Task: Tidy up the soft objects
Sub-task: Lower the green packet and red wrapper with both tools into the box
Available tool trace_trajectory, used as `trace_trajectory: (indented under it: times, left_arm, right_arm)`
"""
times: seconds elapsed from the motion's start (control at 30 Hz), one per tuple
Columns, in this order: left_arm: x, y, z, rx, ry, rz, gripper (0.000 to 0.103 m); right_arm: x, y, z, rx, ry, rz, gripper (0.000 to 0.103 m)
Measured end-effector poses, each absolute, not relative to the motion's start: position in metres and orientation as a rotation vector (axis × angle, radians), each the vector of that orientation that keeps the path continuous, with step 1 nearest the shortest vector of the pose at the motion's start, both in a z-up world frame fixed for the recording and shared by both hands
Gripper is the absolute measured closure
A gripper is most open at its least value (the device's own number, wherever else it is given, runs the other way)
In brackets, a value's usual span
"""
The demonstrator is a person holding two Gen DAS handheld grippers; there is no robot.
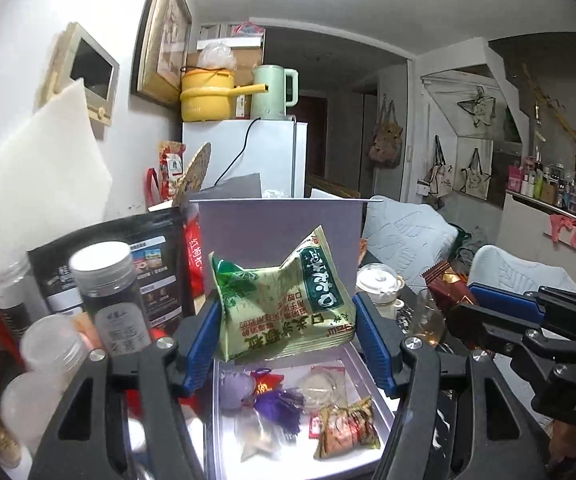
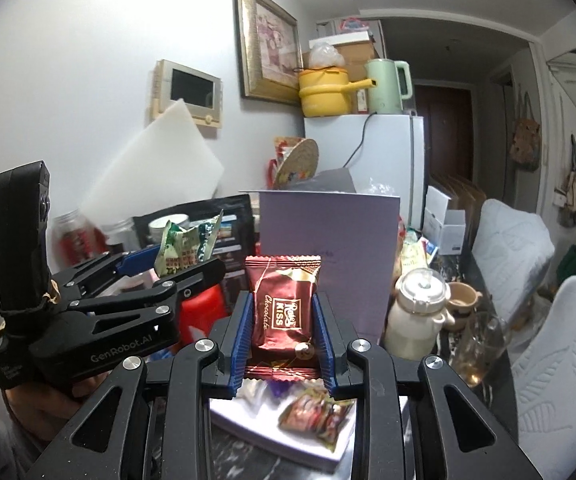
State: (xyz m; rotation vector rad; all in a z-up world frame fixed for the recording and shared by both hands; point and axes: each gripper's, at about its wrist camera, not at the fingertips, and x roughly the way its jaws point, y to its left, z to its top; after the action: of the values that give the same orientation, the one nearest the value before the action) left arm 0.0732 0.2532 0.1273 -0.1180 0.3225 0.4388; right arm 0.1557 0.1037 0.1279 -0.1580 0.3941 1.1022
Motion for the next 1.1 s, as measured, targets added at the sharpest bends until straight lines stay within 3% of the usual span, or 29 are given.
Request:
trace_trajectory:
  times: [1.1]
  left_arm:
    - [0.185,0.324,0.01,-0.134,0.663,0.548,0.039]
  right_arm:
    - [0.265,0.181,0.028,-0.151,0.693,1.094,0.074]
